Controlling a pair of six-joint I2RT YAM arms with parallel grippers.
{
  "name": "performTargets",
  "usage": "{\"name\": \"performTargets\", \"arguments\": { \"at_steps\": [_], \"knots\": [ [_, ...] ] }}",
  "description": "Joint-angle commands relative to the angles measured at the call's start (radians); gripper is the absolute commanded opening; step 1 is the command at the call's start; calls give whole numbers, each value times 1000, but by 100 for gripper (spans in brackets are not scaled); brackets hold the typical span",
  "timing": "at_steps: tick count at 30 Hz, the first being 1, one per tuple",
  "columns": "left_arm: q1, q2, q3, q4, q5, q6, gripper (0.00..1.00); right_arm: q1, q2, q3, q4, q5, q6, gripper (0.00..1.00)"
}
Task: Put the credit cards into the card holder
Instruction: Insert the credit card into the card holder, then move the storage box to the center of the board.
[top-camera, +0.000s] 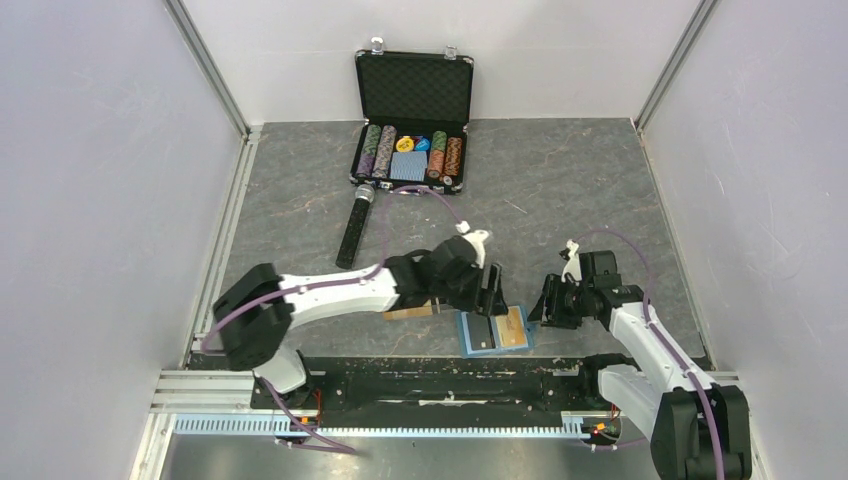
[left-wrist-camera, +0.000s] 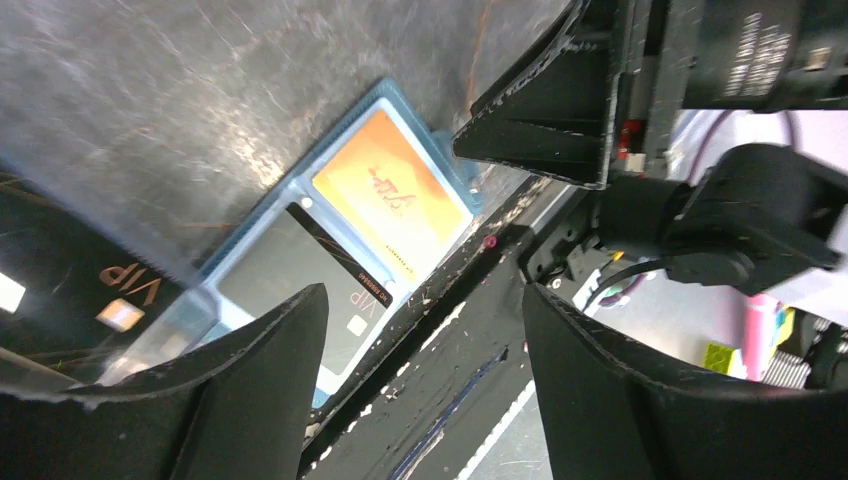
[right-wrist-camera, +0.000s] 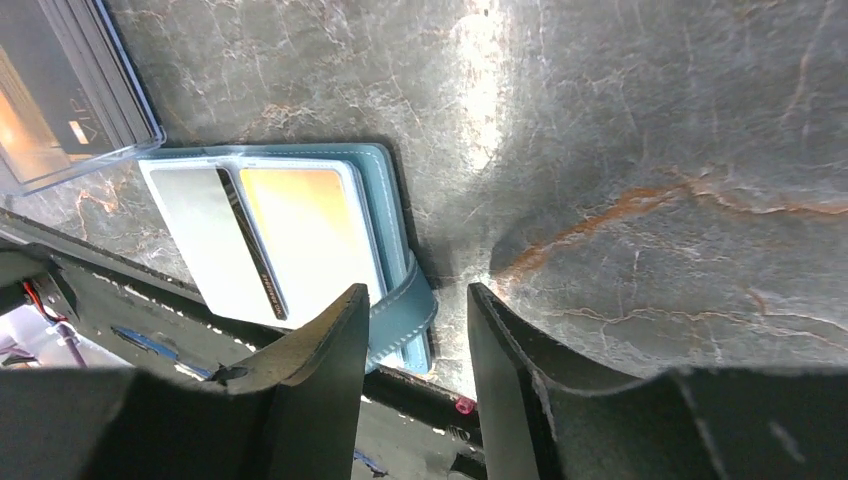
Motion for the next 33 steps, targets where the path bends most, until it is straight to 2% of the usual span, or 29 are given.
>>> {"name": "performTargets", "arguments": {
  "at_steps": [1, 7, 11, 14, 15, 19, 23, 27, 33],
  "knots": [
    [64, -176, -137, 200, -35, -59, 80, 4, -4, 75, -45, 33, -41, 44],
    [153, -327, -248, 180, -34, -64, 81, 12, 2, 73, 14, -29, -8, 44],
    [226, -446, -316, 137, -40, -92, 87, 48, 46, 81, 114, -83, 55, 44],
    [292, -533, -354, 85, -49, -108, 94, 109, 98, 109, 196, -97, 115, 45],
    [310, -573, -365, 69, -60, -115, 99, 136, 118, 124, 216, -97, 132, 45],
    [384, -691, -404, -12, -100, -139, 100, 236, 208, 185, 311, -102, 206, 45],
    [410, -786, -408, -135, -165, -124, 100, 327, 308, 237, 437, -122, 290, 46],
    [419, -839, -413, -183, -116, -51, 100, 413, 428, 289, 554, -143, 371, 46],
    [423, -809, -412, -221, -23, -60, 100, 536, 597, 432, 618, -146, 420, 46]
  ]
}}
